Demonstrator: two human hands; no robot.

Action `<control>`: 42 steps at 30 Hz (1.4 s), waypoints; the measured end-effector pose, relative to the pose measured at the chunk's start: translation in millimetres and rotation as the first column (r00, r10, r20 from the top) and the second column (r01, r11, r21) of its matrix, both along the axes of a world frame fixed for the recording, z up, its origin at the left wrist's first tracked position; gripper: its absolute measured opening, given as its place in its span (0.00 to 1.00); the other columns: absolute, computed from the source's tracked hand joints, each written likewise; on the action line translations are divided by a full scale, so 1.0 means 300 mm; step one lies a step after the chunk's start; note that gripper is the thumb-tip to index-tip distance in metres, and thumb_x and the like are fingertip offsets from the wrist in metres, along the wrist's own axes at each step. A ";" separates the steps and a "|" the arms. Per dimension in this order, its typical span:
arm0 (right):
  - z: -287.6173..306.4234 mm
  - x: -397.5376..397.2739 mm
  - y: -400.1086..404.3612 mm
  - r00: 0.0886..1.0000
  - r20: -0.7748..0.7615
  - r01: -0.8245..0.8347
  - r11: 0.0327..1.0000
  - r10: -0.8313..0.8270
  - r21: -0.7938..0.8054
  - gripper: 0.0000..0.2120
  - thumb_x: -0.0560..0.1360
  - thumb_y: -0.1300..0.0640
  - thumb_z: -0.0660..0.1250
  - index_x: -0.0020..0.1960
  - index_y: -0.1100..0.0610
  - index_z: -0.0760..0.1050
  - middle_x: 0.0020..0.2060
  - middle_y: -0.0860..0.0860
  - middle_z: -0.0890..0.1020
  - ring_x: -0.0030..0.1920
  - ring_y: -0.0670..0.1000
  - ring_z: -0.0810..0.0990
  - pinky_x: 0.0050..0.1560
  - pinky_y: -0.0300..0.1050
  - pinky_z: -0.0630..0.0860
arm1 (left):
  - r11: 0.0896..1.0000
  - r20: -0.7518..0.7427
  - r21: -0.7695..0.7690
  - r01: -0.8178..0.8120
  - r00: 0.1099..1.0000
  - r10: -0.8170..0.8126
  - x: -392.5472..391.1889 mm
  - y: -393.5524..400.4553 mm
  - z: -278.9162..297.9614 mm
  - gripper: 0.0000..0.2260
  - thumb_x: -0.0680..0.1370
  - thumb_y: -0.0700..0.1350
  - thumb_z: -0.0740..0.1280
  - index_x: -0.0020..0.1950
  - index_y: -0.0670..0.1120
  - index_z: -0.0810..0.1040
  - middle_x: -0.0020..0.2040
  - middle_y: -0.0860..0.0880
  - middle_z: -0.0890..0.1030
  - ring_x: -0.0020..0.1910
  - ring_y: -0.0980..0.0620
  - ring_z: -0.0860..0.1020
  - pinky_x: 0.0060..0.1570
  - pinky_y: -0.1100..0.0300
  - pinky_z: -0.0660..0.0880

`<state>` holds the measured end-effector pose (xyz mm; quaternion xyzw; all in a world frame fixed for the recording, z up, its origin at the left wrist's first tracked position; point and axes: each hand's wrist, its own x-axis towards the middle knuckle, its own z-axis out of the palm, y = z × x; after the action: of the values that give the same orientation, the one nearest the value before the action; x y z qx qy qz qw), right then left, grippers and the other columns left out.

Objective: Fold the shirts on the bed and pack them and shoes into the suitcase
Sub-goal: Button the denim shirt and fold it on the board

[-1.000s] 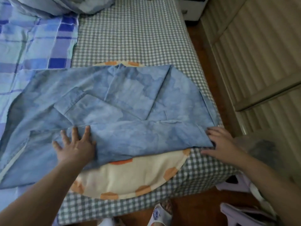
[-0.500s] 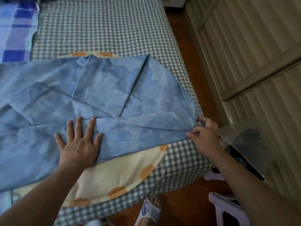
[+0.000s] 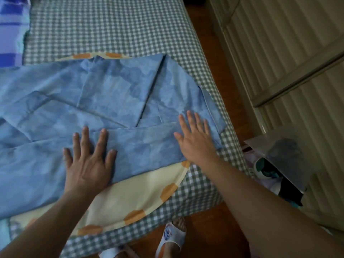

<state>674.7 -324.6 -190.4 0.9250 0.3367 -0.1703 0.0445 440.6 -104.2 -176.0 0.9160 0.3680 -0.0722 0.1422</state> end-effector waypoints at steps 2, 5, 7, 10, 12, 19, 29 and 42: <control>0.026 -0.058 0.050 0.993 0.093 0.071 0.997 -0.075 0.040 0.31 0.85 0.42 0.47 0.83 0.54 0.45 0.82 0.55 0.44 0.81 0.59 0.39 0.79 0.63 0.39 | 0.998 0.082 0.037 0.047 0.995 -0.050 -0.049 0.007 0.030 0.29 0.82 0.64 0.46 0.83 0.57 0.55 0.83 0.43 0.47 0.82 0.41 0.46 0.77 0.37 0.48; 0.059 -0.186 0.166 0.972 0.231 -0.010 0.983 -0.034 0.184 0.29 0.83 0.48 0.55 0.81 0.57 0.57 0.82 0.57 0.52 0.81 0.62 0.45 0.79 0.64 0.46 | 0.991 0.156 0.113 0.078 0.983 -0.095 -0.157 0.003 0.052 0.28 0.82 0.60 0.51 0.81 0.51 0.64 0.82 0.40 0.55 0.81 0.37 0.53 0.77 0.38 0.51; 0.060 -0.279 0.266 0.962 0.221 -0.211 0.947 0.158 0.242 0.29 0.82 0.45 0.55 0.81 0.55 0.59 0.81 0.55 0.56 0.81 0.61 0.48 0.79 0.63 0.48 | 0.994 0.091 0.099 0.046 0.994 -0.055 -0.241 0.015 0.040 0.28 0.82 0.61 0.50 0.80 0.52 0.64 0.82 0.41 0.57 0.81 0.38 0.54 0.77 0.38 0.52; 0.025 -0.419 0.420 0.907 0.169 -0.417 0.877 0.385 0.239 0.31 0.81 0.40 0.52 0.80 0.53 0.61 0.81 0.54 0.58 0.81 0.61 0.51 0.79 0.63 0.49 | 0.997 -0.012 0.067 -0.035 0.999 0.036 -0.368 0.104 -0.004 0.30 0.82 0.64 0.47 0.81 0.54 0.63 0.82 0.43 0.57 0.81 0.40 0.53 0.77 0.38 0.55; -0.020 -0.476 0.471 0.894 0.147 -0.447 0.869 0.424 0.214 0.32 0.80 0.38 0.51 0.80 0.52 0.61 0.81 0.53 0.59 0.81 0.60 0.51 0.79 0.63 0.49 | 0.995 -0.063 0.092 0.027 0.998 -0.021 -0.417 0.179 -0.033 0.30 0.81 0.66 0.47 0.82 0.57 0.60 0.83 0.45 0.54 0.82 0.42 0.51 0.77 0.38 0.53; -0.078 -0.465 0.473 0.911 0.173 -0.400 0.905 0.375 0.144 0.32 0.79 0.37 0.51 0.80 0.49 0.60 0.80 0.56 0.59 0.80 0.60 0.55 0.78 0.61 0.53 | 0.977 -0.229 0.078 -0.200 0.950 0.213 -0.629 0.453 -0.092 0.32 0.78 0.72 0.35 0.80 0.64 0.37 0.83 0.53 0.39 0.81 0.47 0.34 0.77 0.36 0.37; 0.022 -0.300 0.540 0.928 0.274 -0.318 0.918 0.250 0.237 0.20 0.78 0.45 0.54 0.50 0.56 0.79 0.45 0.57 0.80 0.46 0.62 0.78 0.50 0.60 0.77 | 0.960 0.032 0.248 -0.126 0.992 0.122 -0.565 0.663 -0.010 0.19 0.80 0.52 0.55 0.60 0.43 0.78 0.57 0.38 0.76 0.57 0.33 0.74 0.61 0.38 0.68; 0.045 -0.169 0.545 0.911 0.199 -0.412 0.831 0.362 0.374 0.08 0.74 0.50 0.61 0.45 0.54 0.76 0.42 0.53 0.75 0.43 0.58 0.76 0.44 0.55 0.73 | 0.958 0.098 0.117 0.263 0.956 -0.275 -0.235 0.368 0.014 0.25 0.84 0.61 0.52 0.81 0.57 0.61 0.82 0.42 0.56 0.81 0.38 0.53 0.78 0.43 0.51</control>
<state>623.8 -161.1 -176.9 0.8346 0.5418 -0.0278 -0.0955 370.2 6.1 -171.8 0.9663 0.2343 -0.0197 0.1042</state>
